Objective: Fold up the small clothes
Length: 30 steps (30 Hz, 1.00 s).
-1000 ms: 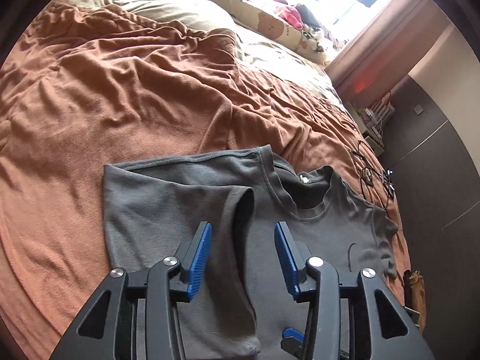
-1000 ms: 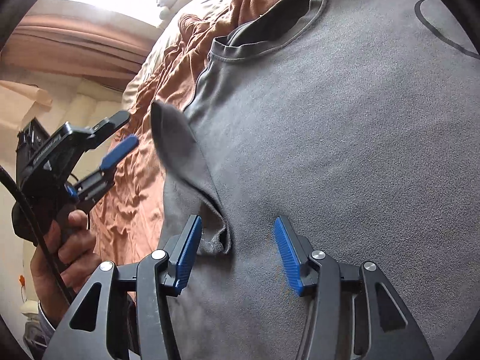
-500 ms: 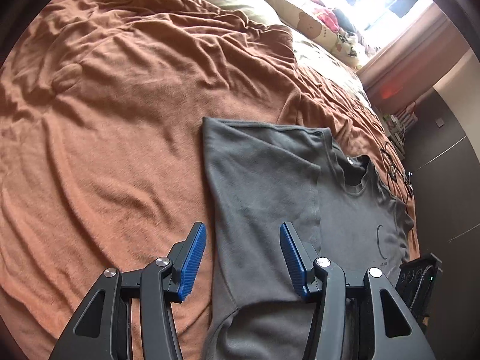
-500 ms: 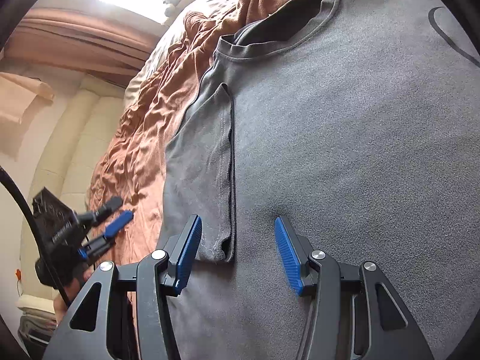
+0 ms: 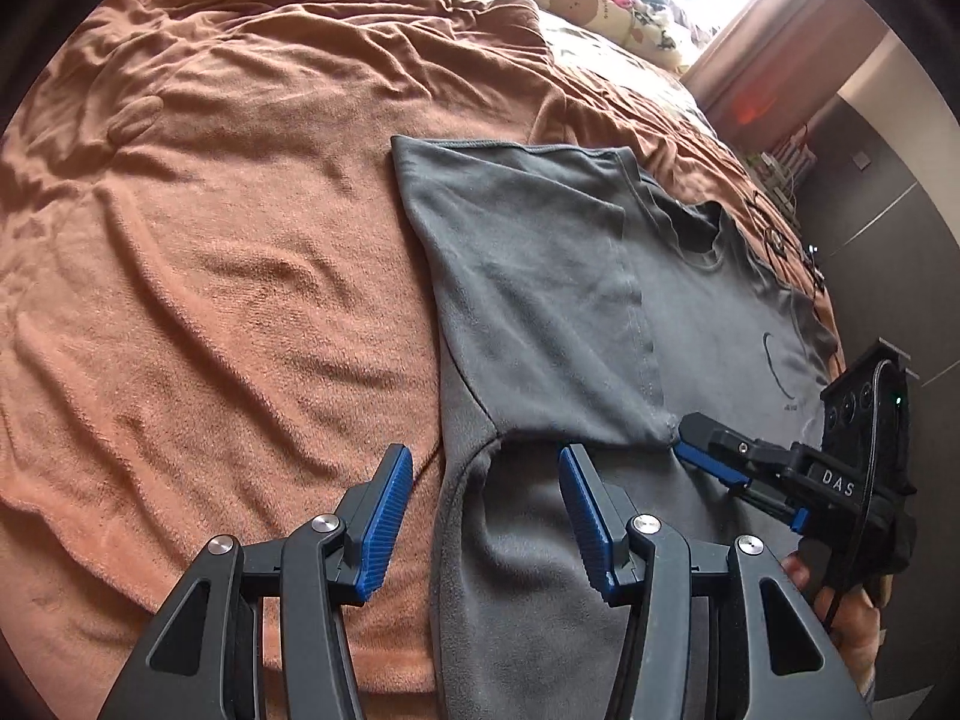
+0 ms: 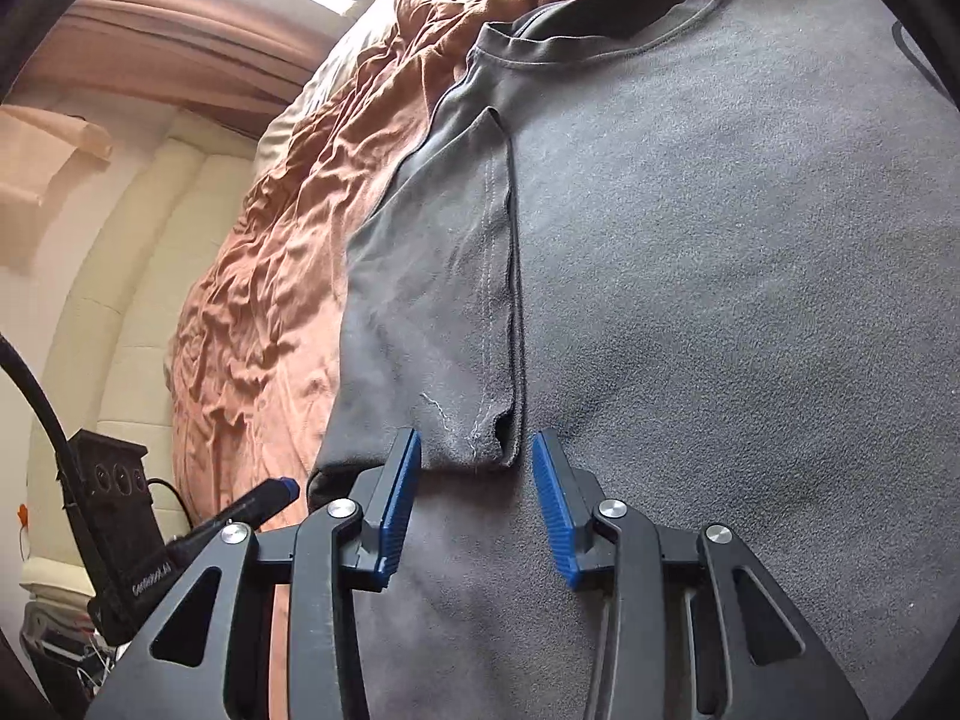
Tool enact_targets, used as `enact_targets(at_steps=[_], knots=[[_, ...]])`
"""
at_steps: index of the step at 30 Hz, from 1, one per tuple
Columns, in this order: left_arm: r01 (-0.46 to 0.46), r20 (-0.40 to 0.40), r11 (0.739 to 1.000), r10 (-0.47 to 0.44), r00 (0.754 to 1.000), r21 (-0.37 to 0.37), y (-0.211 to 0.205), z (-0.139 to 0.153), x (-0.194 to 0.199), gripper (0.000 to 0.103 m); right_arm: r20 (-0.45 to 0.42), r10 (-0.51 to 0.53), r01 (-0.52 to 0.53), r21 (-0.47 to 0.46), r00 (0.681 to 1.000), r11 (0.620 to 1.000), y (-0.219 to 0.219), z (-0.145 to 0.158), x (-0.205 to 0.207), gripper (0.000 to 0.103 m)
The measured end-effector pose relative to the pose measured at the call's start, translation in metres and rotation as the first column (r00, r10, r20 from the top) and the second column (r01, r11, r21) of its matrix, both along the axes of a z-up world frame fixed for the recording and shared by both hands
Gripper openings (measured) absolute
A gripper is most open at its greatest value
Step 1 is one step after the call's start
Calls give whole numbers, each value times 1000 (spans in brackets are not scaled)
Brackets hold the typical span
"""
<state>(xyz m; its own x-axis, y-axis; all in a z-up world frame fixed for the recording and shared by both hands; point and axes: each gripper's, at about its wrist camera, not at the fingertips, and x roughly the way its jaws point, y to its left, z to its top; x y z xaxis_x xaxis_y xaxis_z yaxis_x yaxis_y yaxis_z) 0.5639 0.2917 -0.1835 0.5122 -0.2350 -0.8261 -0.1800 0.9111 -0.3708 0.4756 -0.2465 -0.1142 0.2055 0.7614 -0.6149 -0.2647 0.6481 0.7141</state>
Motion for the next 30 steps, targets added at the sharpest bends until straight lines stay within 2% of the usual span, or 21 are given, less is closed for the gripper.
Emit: enact_targets(at_steps=[6, 11, 16, 19, 21, 23, 24, 27, 30], knots=[[59, -42, 988, -54, 998, 140, -18, -12, 2, 53, 3, -1, 1, -20, 1000, 1000, 8, -4, -5, 17], [94, -63, 967, -81, 995, 238, -32, -22, 8, 53, -18, 2, -2, -9, 1000, 1000, 8, -5, -3, 17], [48, -27, 943, -41, 999, 330, -32, -17, 12, 53, -48, -7, 9, 31, 999, 999, 6, -12, 5, 17], [18, 19, 946, -26, 999, 322, -27, -10, 8, 53, -57, -17, 20, 50, 998, 999, 4, -15, 7, 17], [13, 49, 948, -30, 998, 317, -26, -6, 4, 49, -49, -18, 20, 48, 999, 999, 5, -14, 5, 16], [15, 48, 947, -32, 998, 321, -25, -6, 4, 27, -37, -13, 15, 48, 999, 999, 6, -12, 2, 7], [16, 43, 951, -31, 999, 308, -24, -6, 4, 23, -38, -8, 10, 49, 999, 999, 6, -12, 0, 6], [29, 69, 971, -47, 997, 237, -23, -2, 4, 21, -38, -2, 4, 44, 999, 999, 8, -11, -3, 6], [74, 53, 964, -91, 994, 254, -33, -3, 7, 21, -38, -3, 5, 38, 999, 999, 8, -12, -3, 6]])
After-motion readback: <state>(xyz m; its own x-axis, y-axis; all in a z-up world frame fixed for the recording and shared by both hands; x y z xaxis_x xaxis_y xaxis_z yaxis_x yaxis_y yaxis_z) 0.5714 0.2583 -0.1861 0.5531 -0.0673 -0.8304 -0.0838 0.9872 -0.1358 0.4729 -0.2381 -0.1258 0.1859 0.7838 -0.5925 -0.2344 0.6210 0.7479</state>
